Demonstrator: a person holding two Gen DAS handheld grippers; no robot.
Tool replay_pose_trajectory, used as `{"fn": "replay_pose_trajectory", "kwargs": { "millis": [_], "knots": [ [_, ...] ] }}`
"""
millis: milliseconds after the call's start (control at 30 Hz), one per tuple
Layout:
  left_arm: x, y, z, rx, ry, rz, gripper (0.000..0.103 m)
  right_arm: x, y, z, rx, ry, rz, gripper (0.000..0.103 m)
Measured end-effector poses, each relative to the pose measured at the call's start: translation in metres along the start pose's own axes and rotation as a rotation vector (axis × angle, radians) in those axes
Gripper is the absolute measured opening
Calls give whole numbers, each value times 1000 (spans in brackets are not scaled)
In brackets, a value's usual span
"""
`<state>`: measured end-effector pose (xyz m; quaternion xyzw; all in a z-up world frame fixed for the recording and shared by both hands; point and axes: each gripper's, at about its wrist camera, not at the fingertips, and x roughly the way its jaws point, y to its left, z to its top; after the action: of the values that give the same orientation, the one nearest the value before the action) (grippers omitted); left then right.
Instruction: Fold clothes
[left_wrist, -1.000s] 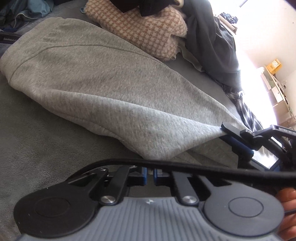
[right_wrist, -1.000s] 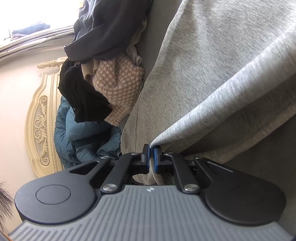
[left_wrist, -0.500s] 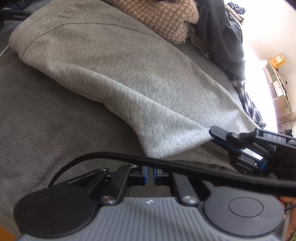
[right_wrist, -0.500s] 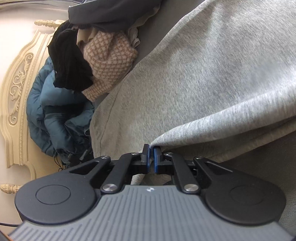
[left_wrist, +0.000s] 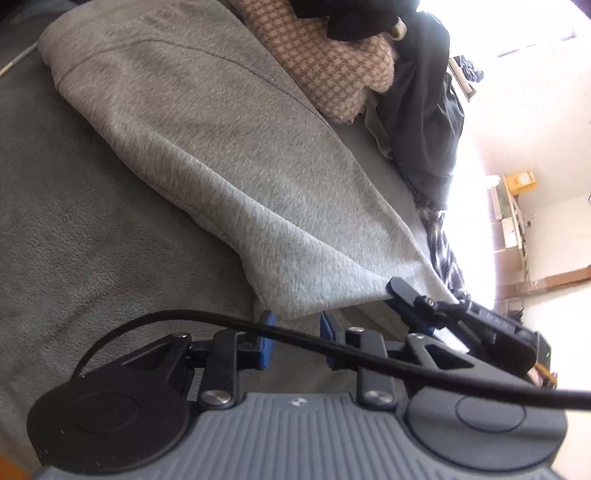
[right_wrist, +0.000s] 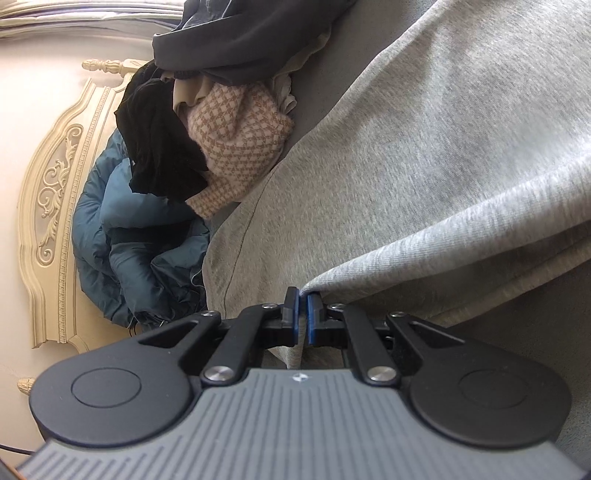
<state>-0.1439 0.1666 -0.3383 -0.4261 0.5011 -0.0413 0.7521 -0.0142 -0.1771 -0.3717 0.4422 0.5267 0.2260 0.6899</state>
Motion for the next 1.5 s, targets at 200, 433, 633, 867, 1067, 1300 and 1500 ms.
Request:
{"fn": "replay_pose_trajectory", "kwargs": {
  "millis": [200,433,633,867,1067,1300,1500],
  "knots": [
    [12,-2,6,-43,7,-58,35,-2,-2,-3,12,-18,19,3],
    [8,-17,-2,152,32,6,35,-2,-3,1,42,-36,46,3],
    [13,-36,-6,362,29,45,34,-3,-3,5,52,-40,70,3],
    [26,-40,3,381,9,28,33,-7,-3,2,52,-42,81,3],
    [35,-37,12,309,-37,-11,33,-11,-5,-7,68,-57,94,3],
    [45,-11,27,63,-27,-133,45,-16,-13,-15,116,-83,120,2],
    [54,3,31,-28,18,-130,47,-15,-14,-15,122,-73,96,5]
  ]
}}
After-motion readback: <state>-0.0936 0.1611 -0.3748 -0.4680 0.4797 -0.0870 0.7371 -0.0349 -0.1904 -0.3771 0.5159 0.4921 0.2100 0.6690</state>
